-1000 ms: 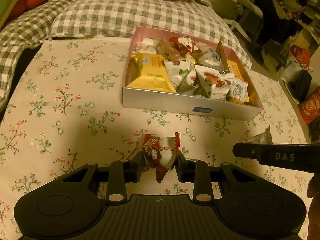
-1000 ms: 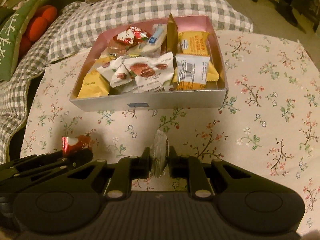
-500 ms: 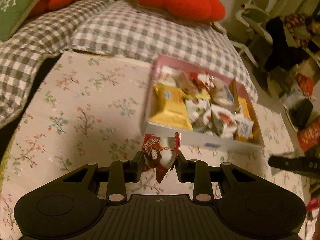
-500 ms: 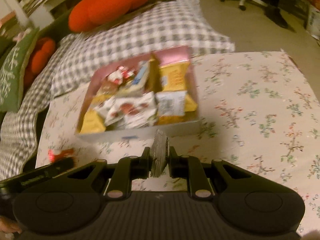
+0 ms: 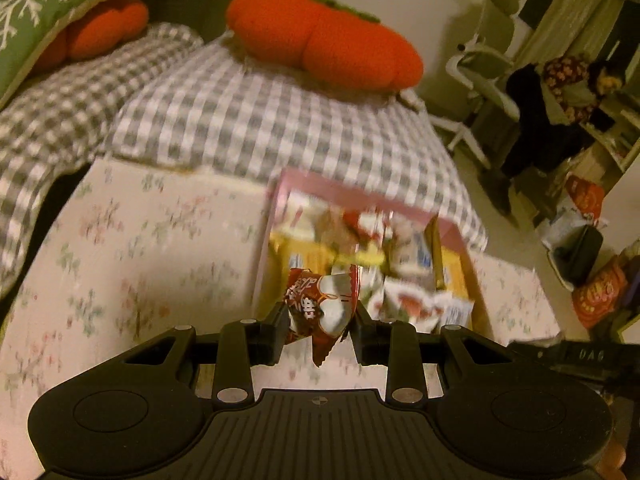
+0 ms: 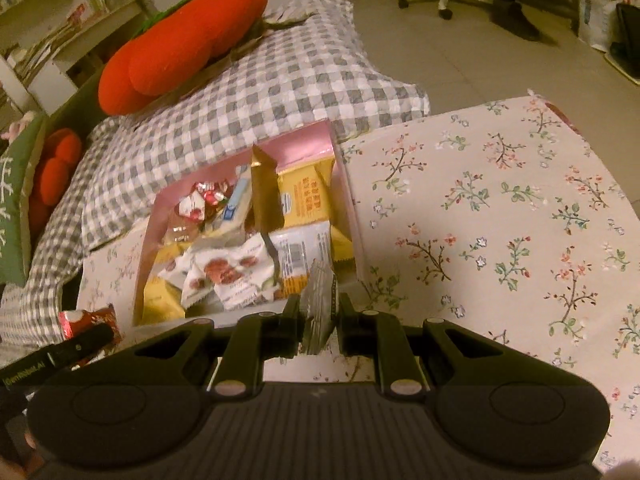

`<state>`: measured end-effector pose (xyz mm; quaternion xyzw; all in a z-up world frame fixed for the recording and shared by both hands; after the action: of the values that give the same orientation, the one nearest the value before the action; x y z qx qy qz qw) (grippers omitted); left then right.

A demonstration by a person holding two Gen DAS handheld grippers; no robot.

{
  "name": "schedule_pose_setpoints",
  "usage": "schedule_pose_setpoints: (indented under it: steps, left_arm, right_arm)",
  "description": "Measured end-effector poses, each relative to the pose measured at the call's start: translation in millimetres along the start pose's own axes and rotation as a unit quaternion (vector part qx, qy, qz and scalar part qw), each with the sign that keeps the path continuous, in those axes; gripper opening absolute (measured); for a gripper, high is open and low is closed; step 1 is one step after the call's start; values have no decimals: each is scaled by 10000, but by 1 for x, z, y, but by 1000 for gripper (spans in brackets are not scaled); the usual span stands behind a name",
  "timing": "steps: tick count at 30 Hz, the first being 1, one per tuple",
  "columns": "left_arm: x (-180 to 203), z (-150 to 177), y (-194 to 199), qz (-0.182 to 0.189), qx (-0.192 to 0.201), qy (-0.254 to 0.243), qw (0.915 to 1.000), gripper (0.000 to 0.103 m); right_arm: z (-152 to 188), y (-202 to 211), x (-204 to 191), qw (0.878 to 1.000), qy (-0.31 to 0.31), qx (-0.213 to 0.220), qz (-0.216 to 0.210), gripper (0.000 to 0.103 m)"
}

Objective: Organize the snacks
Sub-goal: 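Drop the red candy pack into the box while the right gripper drops the silver candy in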

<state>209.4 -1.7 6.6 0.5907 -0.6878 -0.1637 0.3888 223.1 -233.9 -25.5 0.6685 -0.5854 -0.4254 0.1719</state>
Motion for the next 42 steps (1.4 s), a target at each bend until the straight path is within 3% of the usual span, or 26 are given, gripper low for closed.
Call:
schedule_pose_setpoints:
  steps: [7, 13, 17, 24, 26, 28, 30, 37, 42]
  left_arm:
    - [17, -14, -24, 469, 42, 59, 9989, 30]
    - [25, -22, -46, 520, 96, -172, 9985, 30]
    - [24, -27, -60, 552, 28, -127, 9984, 30]
    - [25, -39, -70, 564, 128, -19, 9983, 31]
    - [21, -41, -74, 513, 170, 42, 9985, 32]
    - [18, -41, -75, 503, 178, 88, 9985, 37]
    - [16, -42, -75, 521, 193, 77, 9984, 48]
    - [8, -45, -71, 504, 173, 225, 9983, 50]
    - [12, -39, -55, 236, 114, -36, 9996, 50]
  right_arm:
    - [-9, -16, -9, 9998, -88, 52, -168, 16]
    - [-13, -28, -17, 9999, 47, 0, -159, 16]
    - [-16, -34, -23, 9972, -266, -126, -682, 16]
    - [-36, -34, -59, 9917, -303, 173, -1235, 17]
    - [-43, -37, -69, 9909, -284, 331, -1272, 21]
    - [-47, -41, -77, 9894, -303, 463, -1339, 35]
    - [-48, -43, -79, 9900, -266, 539, -1278, 46]
    - [-52, -37, -64, 9919, -338, 603, -1067, 51]
    - [-45, -26, -62, 9937, -226, 524, -970, 53]
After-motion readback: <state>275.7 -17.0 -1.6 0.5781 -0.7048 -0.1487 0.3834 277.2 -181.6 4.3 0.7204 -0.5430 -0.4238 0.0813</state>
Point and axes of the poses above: each gripper's, at about its wrist camera, not at the fingertips, and y roughly against the way its jaws point, x to its right, z to its underside, the point moved 9 cm from there along -y, roughly the way its jaws point
